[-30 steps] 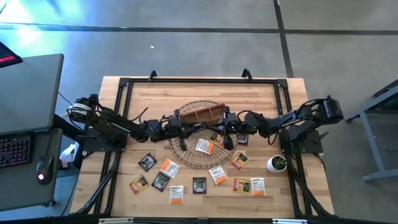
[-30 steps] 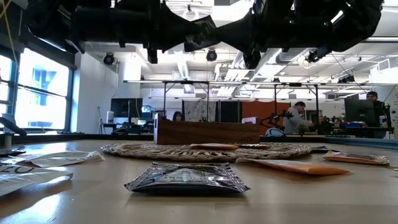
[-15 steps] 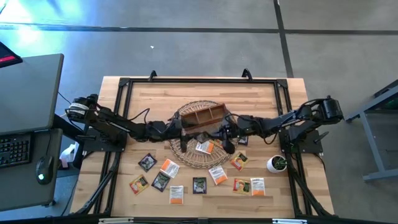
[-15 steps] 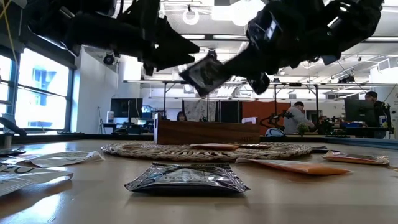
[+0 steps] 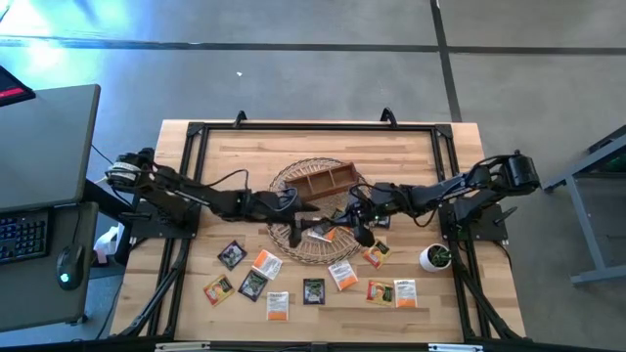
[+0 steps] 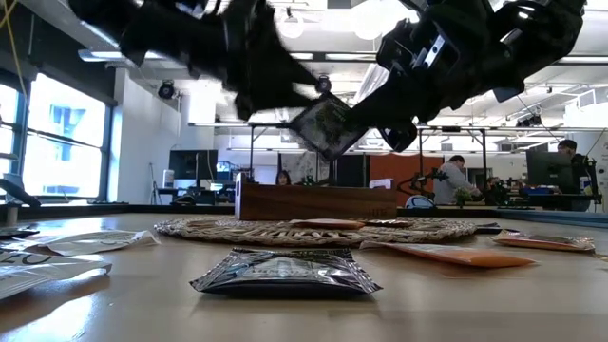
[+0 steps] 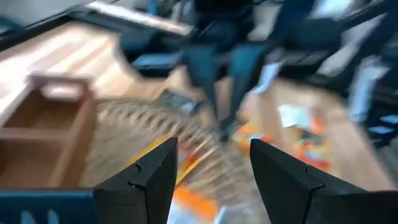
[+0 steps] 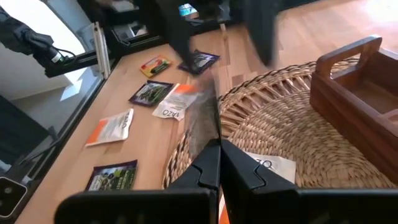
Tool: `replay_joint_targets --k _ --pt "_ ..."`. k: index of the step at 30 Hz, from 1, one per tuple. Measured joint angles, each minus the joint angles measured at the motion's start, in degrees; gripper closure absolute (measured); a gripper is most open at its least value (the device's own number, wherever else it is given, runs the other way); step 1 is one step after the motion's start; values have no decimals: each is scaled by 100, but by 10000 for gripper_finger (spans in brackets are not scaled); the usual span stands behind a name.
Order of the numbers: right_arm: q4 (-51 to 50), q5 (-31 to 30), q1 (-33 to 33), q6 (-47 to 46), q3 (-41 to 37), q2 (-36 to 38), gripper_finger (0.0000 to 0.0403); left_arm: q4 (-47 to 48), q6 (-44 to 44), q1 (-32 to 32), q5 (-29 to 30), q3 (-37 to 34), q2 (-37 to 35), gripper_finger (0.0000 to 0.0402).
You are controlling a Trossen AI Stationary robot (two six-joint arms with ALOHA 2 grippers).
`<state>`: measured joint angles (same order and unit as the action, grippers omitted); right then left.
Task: Pick & Place Tea
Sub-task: Put the violet tea bag into the left section of the brown wooden organizer
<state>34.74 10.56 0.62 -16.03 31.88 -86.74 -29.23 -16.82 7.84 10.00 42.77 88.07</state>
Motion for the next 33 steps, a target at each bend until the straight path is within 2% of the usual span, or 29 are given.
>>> replay_joint_targets --k 10,16,24,33 --pt "9 -5 0 0 0 0 402 578 -29 2 135 196 -4 204" --pt "17 -8 1 88 0 0 402 542 -149 2 133 196 14 204" --pt "21 -8 1 107 0 0 402 340 -176 2 134 207 420 204" --pt "18 -8 0 107 0 0 401 103 72 2 153 394 650 204"
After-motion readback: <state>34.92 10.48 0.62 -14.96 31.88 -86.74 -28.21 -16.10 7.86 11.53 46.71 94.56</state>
